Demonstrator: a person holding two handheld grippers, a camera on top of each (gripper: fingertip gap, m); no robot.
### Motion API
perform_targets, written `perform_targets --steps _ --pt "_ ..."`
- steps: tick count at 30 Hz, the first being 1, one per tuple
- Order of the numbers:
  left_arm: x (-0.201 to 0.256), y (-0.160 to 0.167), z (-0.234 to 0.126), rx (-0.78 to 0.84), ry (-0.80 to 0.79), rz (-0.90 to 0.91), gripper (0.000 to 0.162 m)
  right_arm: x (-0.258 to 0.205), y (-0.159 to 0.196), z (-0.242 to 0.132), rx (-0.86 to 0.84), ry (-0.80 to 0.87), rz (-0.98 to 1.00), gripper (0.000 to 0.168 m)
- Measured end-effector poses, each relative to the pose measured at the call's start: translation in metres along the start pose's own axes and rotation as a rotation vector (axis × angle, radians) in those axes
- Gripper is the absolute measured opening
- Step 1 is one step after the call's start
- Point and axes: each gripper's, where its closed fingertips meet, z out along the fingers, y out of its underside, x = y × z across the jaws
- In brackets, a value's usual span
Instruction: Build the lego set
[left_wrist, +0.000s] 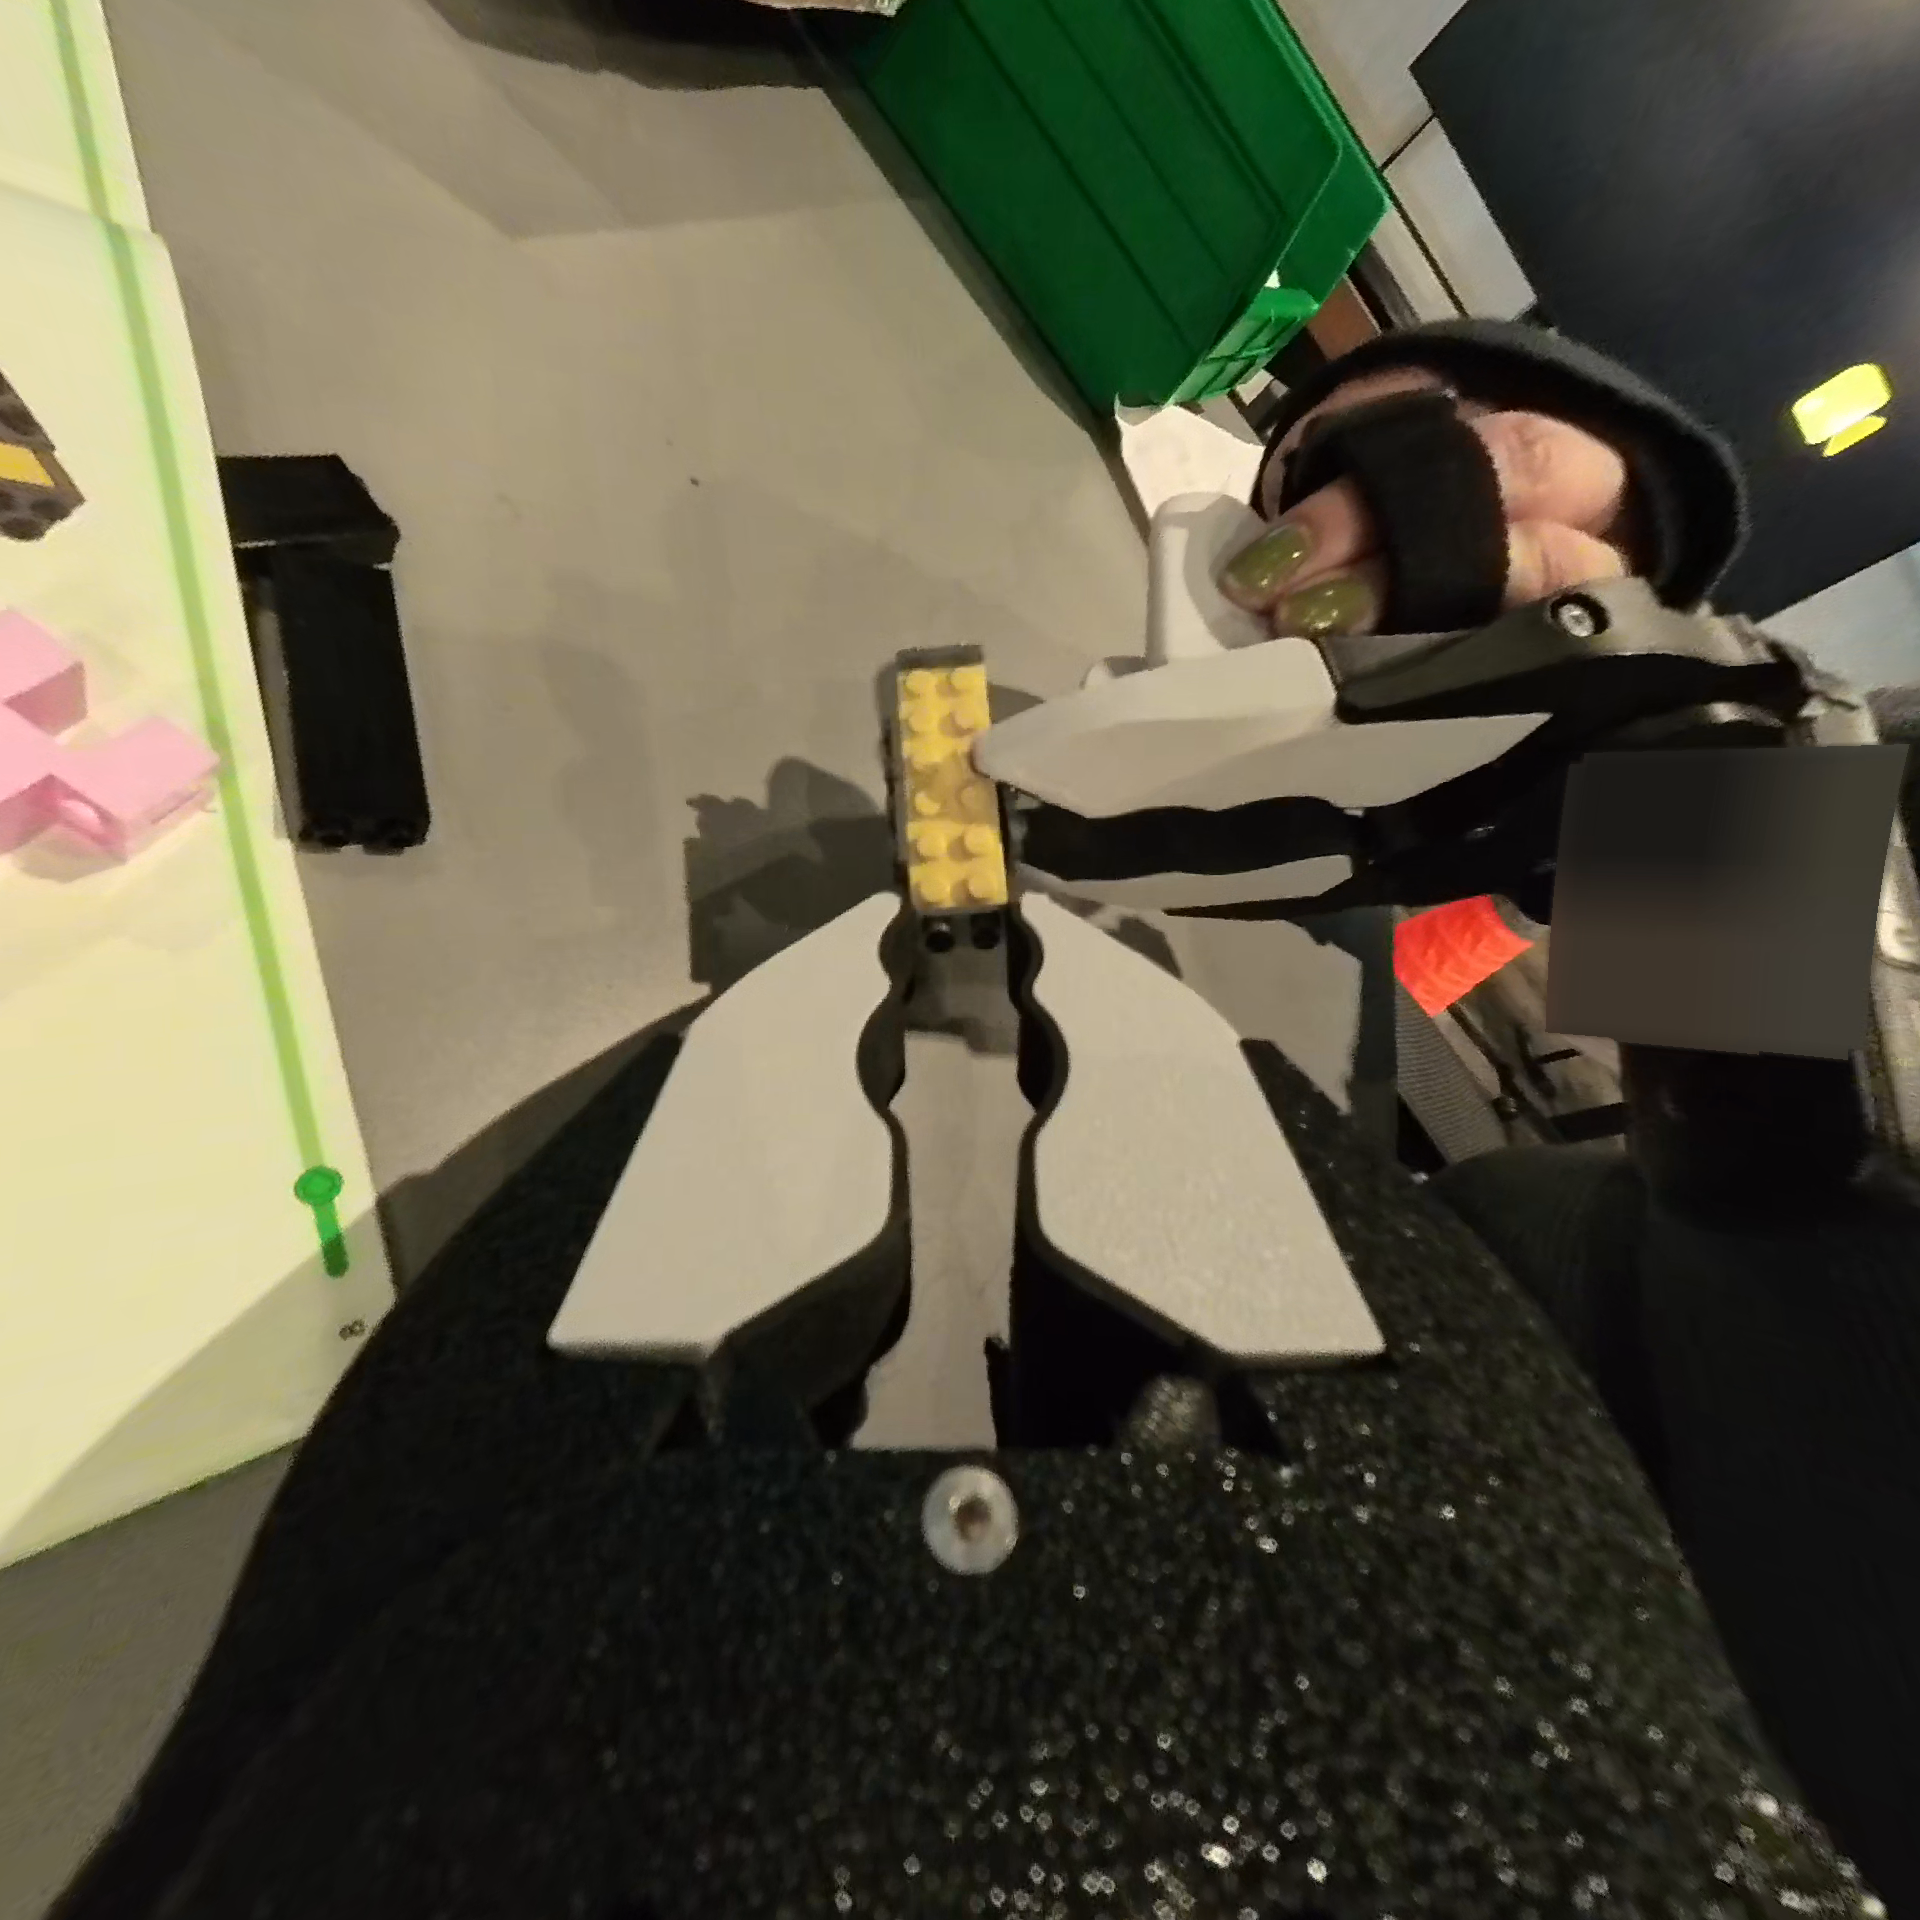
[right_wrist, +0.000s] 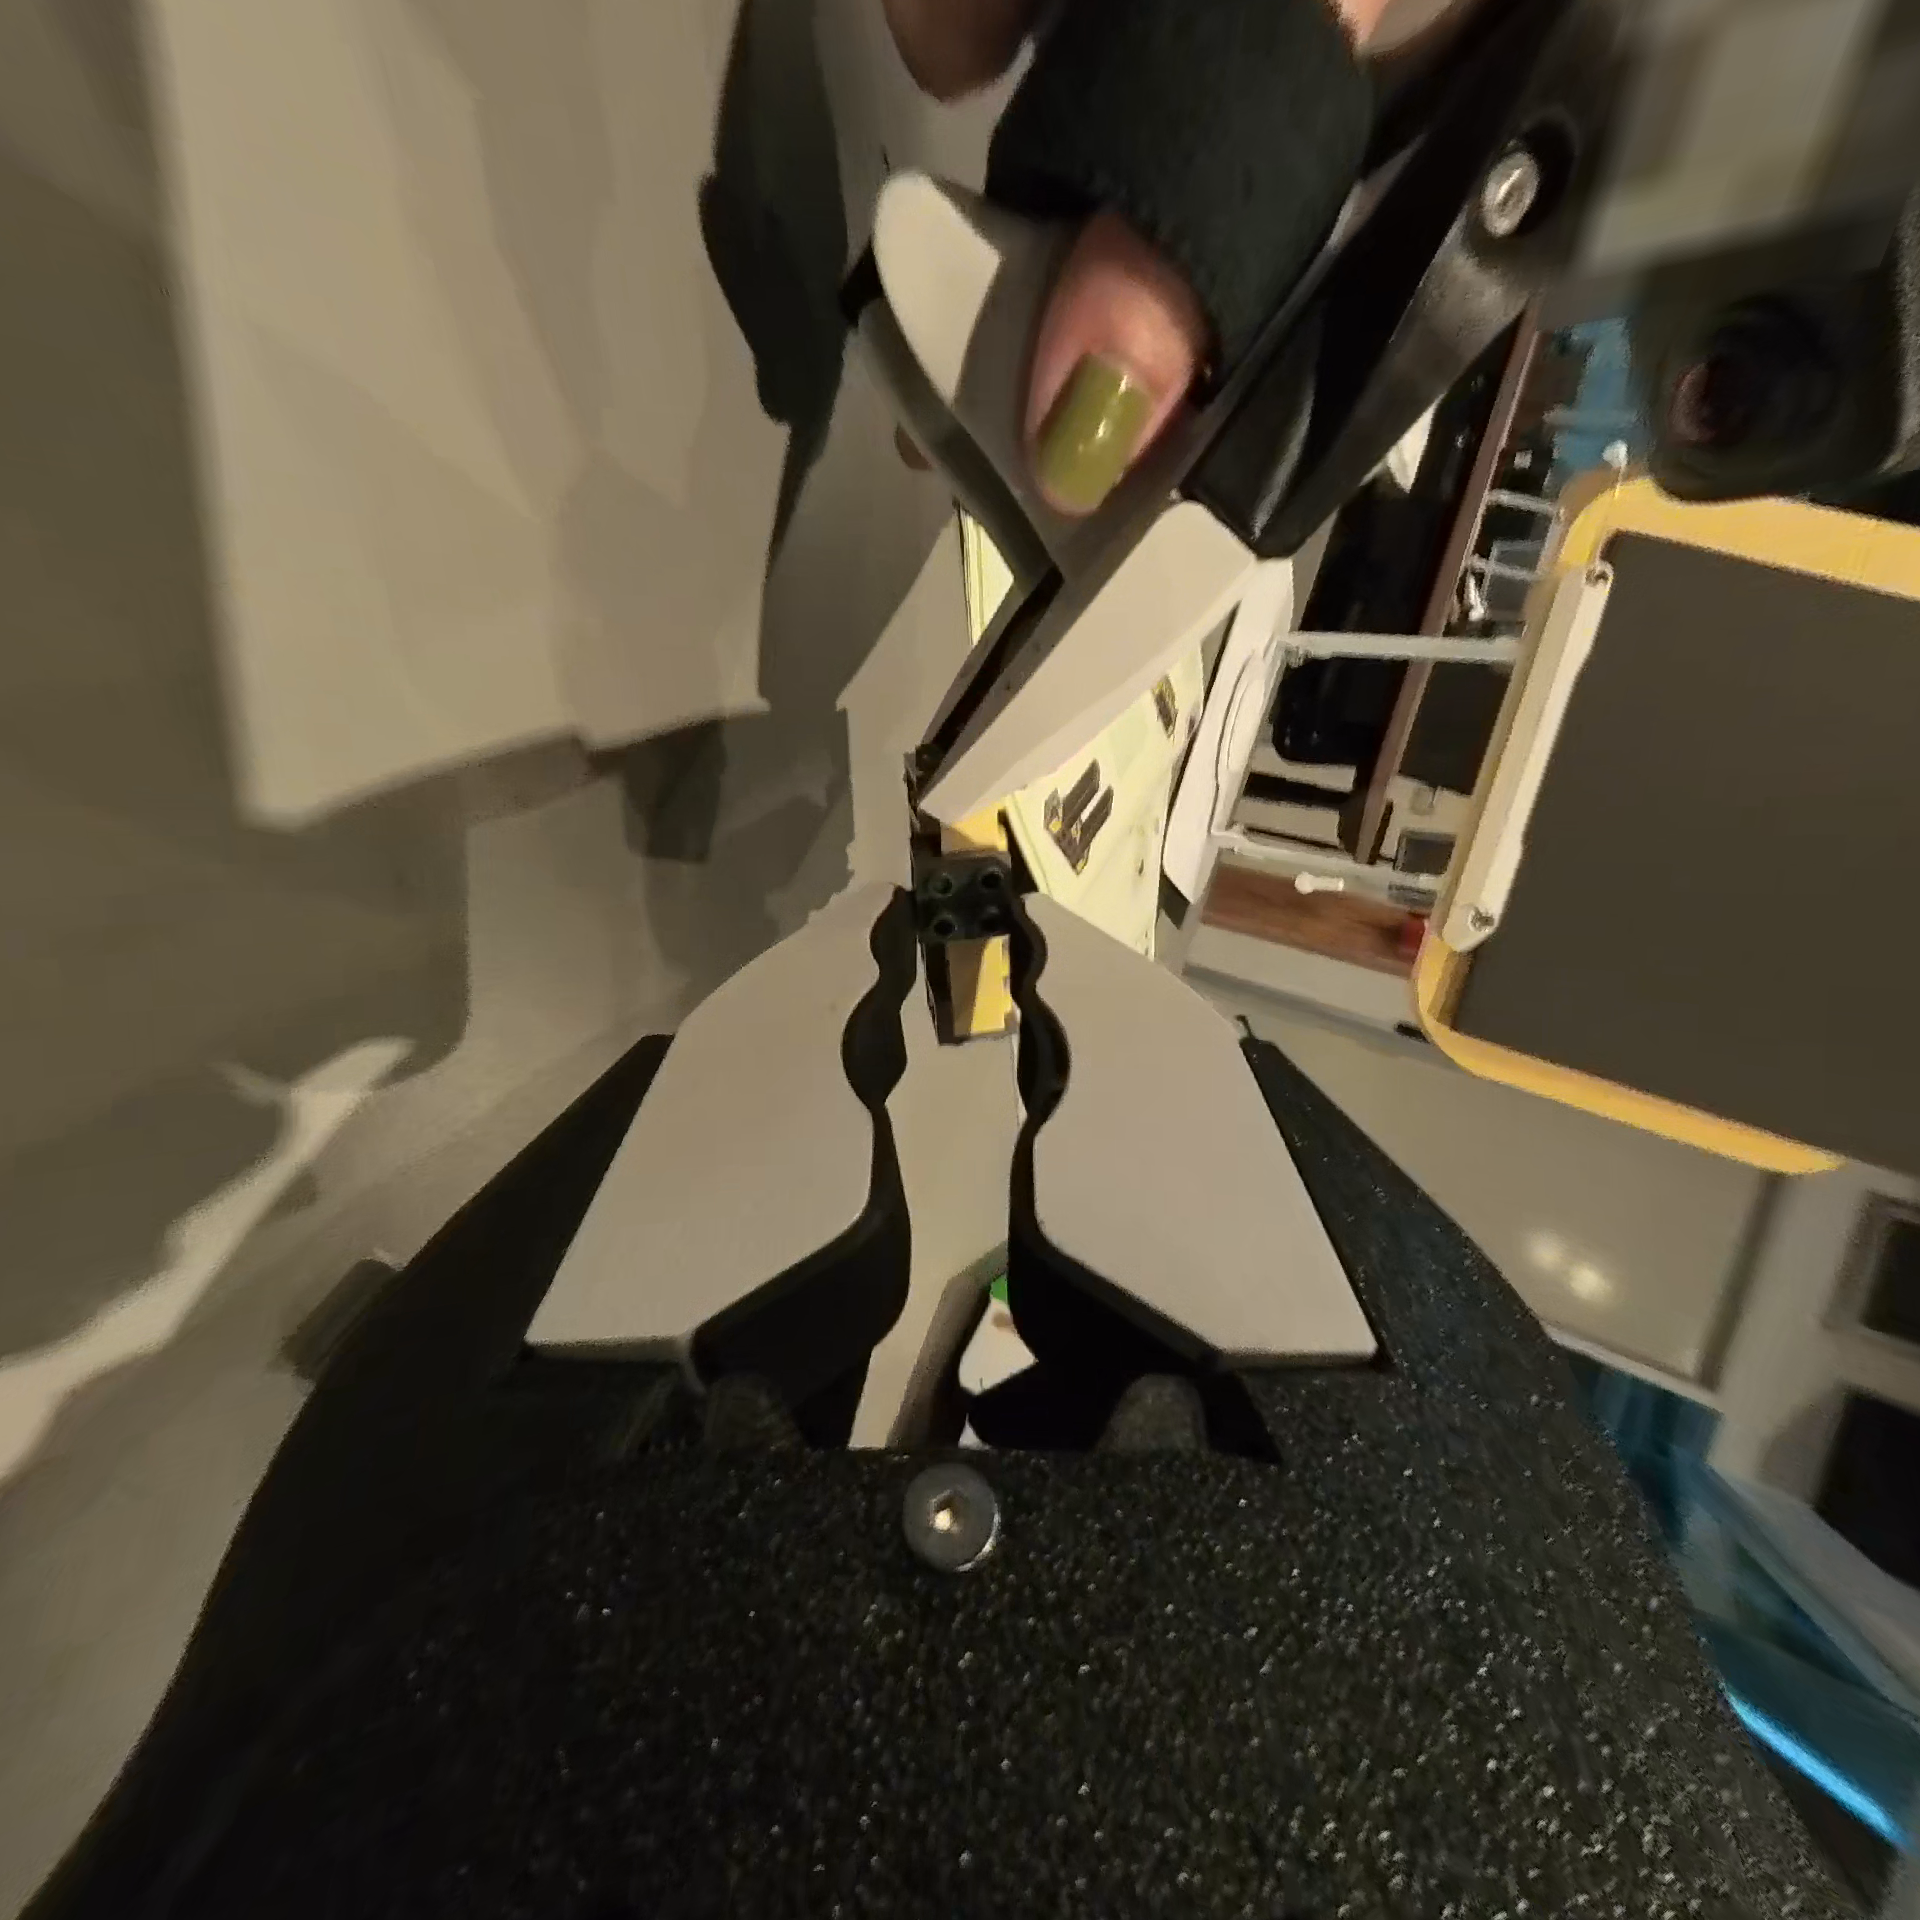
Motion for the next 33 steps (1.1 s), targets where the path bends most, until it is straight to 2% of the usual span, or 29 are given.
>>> perform_targets --steps 20,33 --pt "-0.0010 0.0043 0.0007 -0.023 0.006 -0.014 0.016 -0.0001 -0.0026 0.0004 0.027 0.032 -0.033 0.024" --pt "0.0006 0.0064 0.0022 -0.039 0.028 -0.028 0.016 -0.0057 -0.0052 0.0004 0.069 0.003 -0.041 0.017"
